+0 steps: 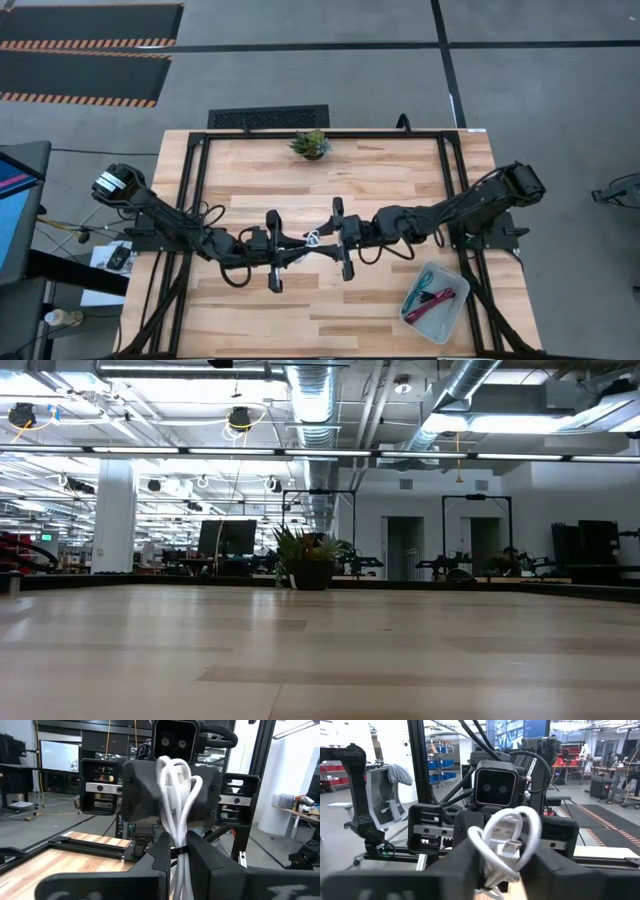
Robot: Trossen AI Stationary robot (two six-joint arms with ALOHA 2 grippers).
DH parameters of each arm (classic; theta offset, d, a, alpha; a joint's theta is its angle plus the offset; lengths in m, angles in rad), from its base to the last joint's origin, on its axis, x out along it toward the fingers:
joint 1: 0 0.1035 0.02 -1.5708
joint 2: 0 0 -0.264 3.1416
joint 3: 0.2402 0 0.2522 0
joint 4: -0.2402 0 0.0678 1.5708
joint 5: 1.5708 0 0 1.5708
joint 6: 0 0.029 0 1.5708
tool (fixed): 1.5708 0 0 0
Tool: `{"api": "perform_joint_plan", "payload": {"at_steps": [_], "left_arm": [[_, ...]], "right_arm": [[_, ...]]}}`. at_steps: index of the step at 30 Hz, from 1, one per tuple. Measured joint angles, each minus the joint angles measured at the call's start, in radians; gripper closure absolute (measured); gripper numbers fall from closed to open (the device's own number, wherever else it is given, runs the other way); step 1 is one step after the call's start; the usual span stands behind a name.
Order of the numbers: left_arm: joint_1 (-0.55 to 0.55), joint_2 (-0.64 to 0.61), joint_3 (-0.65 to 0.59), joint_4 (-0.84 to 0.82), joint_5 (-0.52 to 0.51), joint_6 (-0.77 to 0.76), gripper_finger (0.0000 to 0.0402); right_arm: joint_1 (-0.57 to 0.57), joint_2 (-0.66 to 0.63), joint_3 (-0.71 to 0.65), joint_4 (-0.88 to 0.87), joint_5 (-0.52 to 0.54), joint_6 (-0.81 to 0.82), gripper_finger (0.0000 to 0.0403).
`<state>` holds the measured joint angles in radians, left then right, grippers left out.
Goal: Pick and place USB-C Cables
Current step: Put the white charger cable into the white bin
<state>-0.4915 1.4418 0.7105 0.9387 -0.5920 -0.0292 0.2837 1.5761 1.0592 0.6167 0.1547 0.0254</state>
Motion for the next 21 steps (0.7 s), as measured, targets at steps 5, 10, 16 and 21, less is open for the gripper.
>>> {"api": "perform_joint_plan", "payload": {"at_steps": [5,10,16,21], "left_arm": [[0.0,0.0,0.0,0.0,-0.018,-0.001,0.0384],[0.0,0.0,-0.001,-0.015,-0.049,-0.025,0.0365],[-0.001,0.0,-0.001,-0.107,-0.021,-0.094,0.0272],[-0.001,-0.001,-0.001,-0.193,-0.018,-0.202,0.0183]], "right_arm": [[-0.005,0.0,0.0,-0.003,0.0,-0.002,0.0344],[-0.006,0.0,0.002,-0.034,0.01,0.008,0.0344],[0.006,-0.02,0.001,-0.165,0.069,-0.008,0.0344],[0.003,-0.086,0.008,-0.378,0.153,-0.026,0.0344]]}}
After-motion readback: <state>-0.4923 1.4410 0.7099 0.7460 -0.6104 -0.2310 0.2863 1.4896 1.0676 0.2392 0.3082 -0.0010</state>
